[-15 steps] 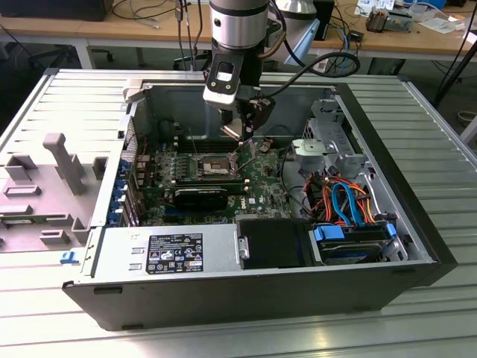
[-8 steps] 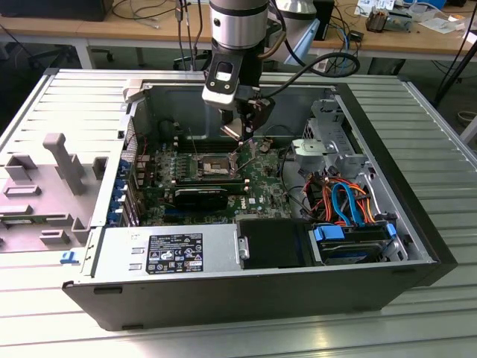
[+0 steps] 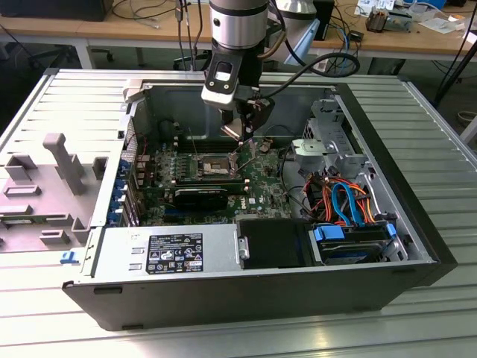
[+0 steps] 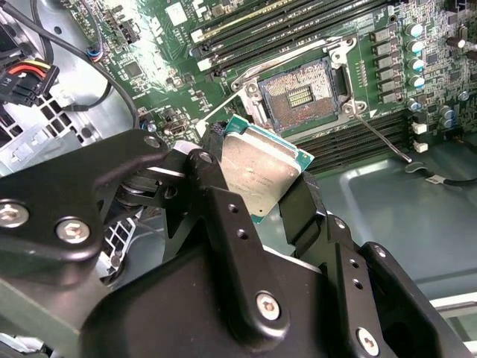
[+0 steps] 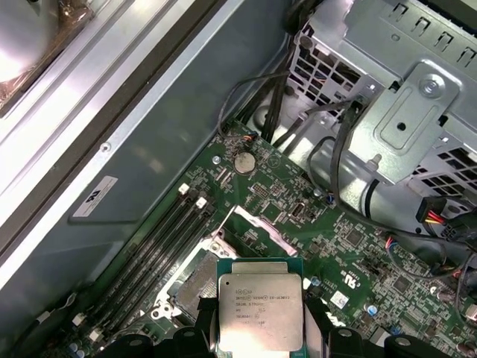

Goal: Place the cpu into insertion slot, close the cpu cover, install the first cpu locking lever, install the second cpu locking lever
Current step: 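Place the cpu into insertion slot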

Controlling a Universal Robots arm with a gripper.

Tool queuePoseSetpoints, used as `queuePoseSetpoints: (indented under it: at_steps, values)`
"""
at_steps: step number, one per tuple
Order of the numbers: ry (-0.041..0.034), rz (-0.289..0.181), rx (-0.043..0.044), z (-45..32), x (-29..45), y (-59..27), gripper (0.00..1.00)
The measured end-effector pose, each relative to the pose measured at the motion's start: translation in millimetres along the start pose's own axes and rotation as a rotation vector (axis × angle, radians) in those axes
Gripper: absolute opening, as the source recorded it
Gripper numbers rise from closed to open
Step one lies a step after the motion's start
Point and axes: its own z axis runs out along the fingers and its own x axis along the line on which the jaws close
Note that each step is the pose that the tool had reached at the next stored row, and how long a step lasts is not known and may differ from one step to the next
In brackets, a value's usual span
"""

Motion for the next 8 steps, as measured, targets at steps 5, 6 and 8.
queuePoseSetpoints:
  at_steps: [5,6,8]
  values:
    - [-0.0008,0.008,-0.0001,0.0,0.0,0.0,0.55]
    - [-0.0009,0.010,-0.0002,0.0,0.0,0.0,0.55]
    - [-0.0011,0.012,-0.0002,0.0,0.0,0.0,0.55]
